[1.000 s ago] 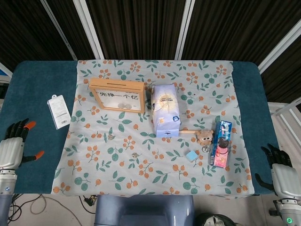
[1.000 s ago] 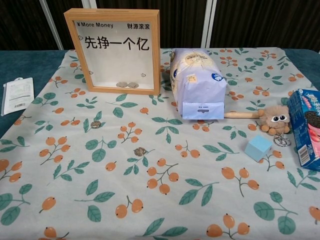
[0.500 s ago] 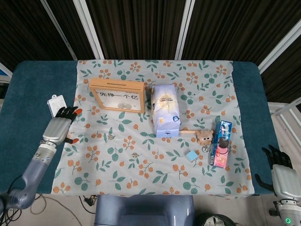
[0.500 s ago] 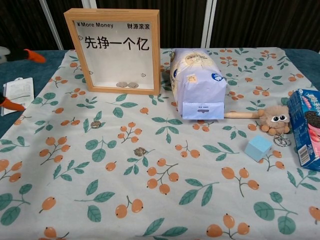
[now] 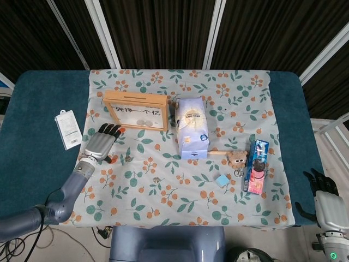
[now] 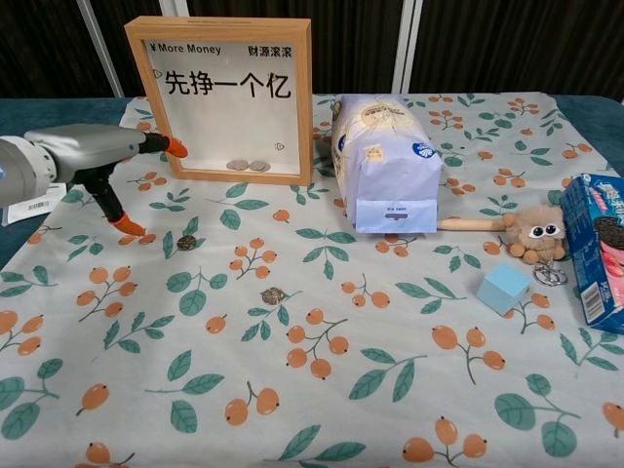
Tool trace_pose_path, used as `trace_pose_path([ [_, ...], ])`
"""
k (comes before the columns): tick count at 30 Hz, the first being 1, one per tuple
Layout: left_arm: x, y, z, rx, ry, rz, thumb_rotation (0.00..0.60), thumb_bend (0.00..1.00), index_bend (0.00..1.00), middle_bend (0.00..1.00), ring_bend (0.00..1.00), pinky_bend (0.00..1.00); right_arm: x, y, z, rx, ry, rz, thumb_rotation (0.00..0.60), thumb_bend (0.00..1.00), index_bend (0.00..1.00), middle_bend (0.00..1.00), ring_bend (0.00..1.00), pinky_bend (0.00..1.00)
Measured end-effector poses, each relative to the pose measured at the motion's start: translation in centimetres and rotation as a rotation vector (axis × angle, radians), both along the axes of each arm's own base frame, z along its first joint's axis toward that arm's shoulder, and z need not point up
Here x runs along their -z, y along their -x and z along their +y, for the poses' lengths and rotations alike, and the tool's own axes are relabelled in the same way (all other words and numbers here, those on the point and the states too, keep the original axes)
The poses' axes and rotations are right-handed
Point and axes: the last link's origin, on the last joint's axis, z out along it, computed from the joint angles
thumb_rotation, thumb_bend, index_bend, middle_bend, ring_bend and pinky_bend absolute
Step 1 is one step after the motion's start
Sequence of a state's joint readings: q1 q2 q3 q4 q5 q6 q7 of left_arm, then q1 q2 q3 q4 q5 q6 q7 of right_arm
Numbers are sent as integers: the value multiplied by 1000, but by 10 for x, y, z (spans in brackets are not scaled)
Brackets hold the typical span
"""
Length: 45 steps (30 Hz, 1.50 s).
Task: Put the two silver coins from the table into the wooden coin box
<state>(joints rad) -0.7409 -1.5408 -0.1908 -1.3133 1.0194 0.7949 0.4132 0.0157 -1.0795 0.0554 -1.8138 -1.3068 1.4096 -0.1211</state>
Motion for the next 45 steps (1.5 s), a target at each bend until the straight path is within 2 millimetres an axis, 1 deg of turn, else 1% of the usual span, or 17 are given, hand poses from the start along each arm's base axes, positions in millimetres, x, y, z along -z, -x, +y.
trace_pose_path([
  [5,11,-12,1,39,4,19,600,72,101,39,0,0,0,0,0,0,-4,-1,600,369,125,46,36,0],
  [14,26,-27,1,81,12,50,600,73,105,39,0,0,0,0,0,3,-9,-2,600,369,126,46,36,0],
  [26,38,-31,1,107,3,66,600,73,105,39,0,0,-2,0,2,9,-5,-6,600,369,126,46,36,0],
  [45,42,-29,1,110,1,85,600,72,105,39,0,0,-2,0,2,12,-8,3,600,369,126,46,36,0],
])
